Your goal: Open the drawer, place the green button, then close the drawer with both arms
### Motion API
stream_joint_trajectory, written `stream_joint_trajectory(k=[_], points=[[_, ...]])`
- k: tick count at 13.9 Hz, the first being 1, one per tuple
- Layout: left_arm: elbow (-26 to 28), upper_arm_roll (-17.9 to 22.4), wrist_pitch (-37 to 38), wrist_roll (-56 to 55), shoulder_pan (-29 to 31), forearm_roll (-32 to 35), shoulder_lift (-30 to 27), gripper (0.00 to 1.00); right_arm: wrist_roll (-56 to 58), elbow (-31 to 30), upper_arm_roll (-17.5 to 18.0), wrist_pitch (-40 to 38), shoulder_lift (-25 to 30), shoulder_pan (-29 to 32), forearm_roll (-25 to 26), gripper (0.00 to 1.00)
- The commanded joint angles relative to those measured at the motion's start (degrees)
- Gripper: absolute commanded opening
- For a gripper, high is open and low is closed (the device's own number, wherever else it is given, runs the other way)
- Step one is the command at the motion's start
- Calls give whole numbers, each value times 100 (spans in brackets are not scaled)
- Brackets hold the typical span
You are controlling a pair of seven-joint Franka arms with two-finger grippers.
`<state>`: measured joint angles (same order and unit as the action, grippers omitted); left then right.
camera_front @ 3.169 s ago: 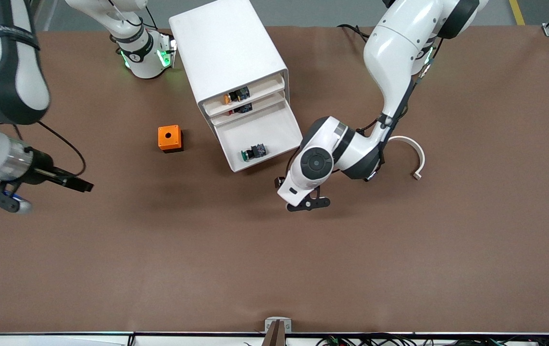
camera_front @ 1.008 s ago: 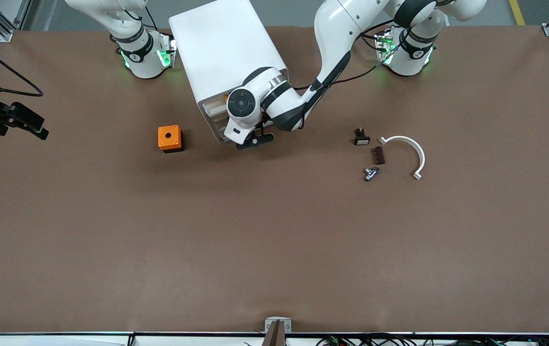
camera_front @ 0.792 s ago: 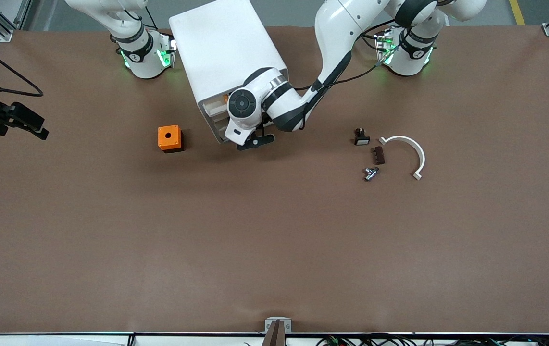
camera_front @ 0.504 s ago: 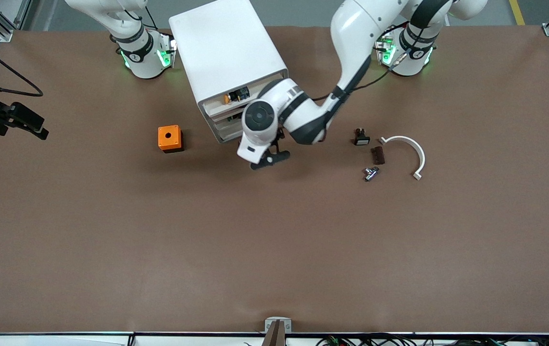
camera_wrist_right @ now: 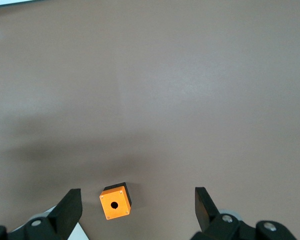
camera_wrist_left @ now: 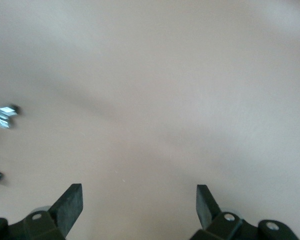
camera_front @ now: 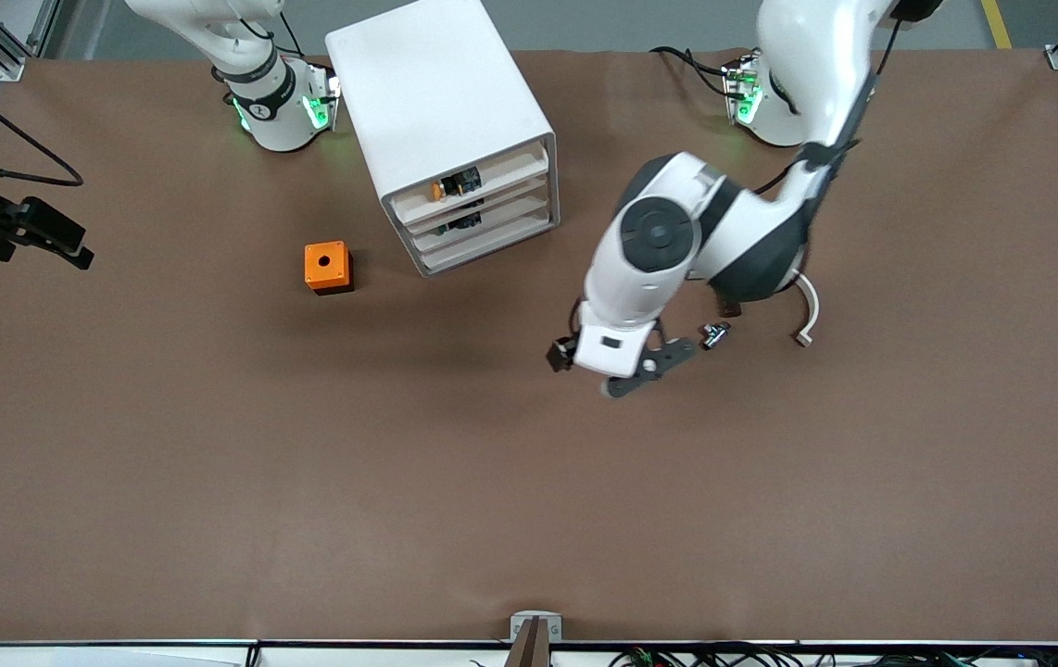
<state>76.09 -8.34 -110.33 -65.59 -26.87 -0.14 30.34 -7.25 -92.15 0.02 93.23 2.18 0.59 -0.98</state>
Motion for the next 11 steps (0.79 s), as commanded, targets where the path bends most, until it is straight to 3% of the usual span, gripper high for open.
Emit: stream_joint_trajectory(k=[1, 4, 11], points=[[196, -27, 336, 63, 488, 171, -554, 100, 49, 65, 60, -68, -25, 117, 89, 100], [187, -36, 932, 781, 910, 558, -967, 100, 40, 56, 51, -68, -25, 90, 89, 100], [196, -53, 1961, 3638, 2167, 515, -1855, 100, -13, 65, 60, 73, -25, 64, 89, 100]])
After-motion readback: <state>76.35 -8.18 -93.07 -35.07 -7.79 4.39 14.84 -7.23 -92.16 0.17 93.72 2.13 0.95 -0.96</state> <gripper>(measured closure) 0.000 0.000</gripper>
